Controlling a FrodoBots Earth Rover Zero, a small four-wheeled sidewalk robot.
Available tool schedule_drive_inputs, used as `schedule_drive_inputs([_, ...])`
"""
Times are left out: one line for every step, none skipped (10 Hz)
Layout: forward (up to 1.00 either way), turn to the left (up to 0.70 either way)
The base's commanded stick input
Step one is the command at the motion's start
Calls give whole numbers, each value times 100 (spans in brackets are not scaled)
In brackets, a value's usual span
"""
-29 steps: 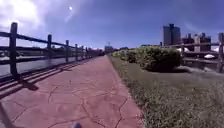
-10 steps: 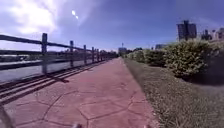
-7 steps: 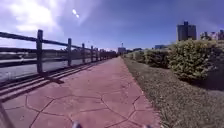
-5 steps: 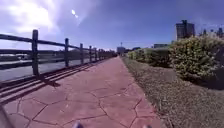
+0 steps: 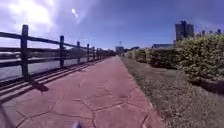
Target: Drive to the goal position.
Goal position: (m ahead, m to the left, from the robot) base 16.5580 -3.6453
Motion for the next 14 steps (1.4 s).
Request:
schedule_drive_inputs([70, 0])
schedule_drive_inputs([70, 0])
schedule_drive_inputs([70, 0])
schedule_drive_inputs([70, 0])
schedule_drive_inputs([70, 0])
schedule_drive_inputs([70, 0])
schedule_drive_inputs([70, 0])
schedule_drive_inputs([70, 0])
schedule_drive_inputs([70, 0])
schedule_drive_inputs([70, 0])
schedule_drive_inputs([70, 0])
schedule_drive_inputs([70, 0])
schedule_drive_inputs([70, 0])
schedule_drive_inputs([70, 0])
